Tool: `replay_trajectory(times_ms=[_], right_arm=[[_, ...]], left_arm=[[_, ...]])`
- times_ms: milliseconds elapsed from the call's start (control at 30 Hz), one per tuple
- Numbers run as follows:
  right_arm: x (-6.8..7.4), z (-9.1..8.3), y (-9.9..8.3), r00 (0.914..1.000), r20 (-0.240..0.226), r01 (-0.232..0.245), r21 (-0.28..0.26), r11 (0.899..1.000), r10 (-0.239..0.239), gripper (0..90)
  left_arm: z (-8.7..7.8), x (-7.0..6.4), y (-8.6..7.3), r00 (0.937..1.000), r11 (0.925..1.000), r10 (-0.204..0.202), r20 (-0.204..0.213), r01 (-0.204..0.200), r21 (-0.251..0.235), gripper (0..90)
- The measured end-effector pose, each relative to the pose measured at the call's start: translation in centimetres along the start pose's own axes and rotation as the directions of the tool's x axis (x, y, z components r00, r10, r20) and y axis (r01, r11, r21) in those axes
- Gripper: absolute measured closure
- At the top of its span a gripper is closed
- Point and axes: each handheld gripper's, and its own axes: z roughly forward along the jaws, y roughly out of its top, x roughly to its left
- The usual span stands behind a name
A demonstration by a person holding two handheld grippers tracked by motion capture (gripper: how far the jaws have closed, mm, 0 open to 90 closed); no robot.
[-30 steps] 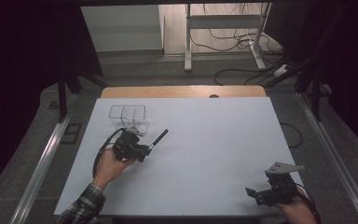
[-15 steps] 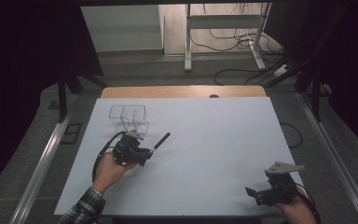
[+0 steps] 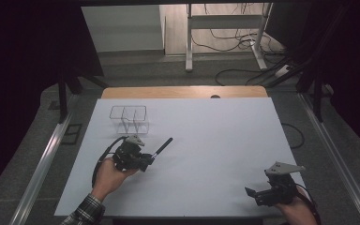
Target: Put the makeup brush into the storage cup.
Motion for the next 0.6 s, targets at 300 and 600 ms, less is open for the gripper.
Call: replay_trajectory(times_ms=[300, 600], right_arm=[[0.3, 0.1, 0.4, 0.9999, -0.010, 0.012, -0.014, 1.000, -0.012, 0.0], [0.8, 0.4, 0.9, 0.9994, -0.009, 0.032, -0.007, 0.999, -0.033, 0.0]], left_arm=[[-0.1, -1.2, -0.2, 0.9996, 0.9997, 0.024, 0.015, -0.024, 0.001, 77.0], [-0.2, -2.2, -0.4, 0.9987, 0.9989, 0.047, 0.021, -0.047, 0.001, 77.1]])
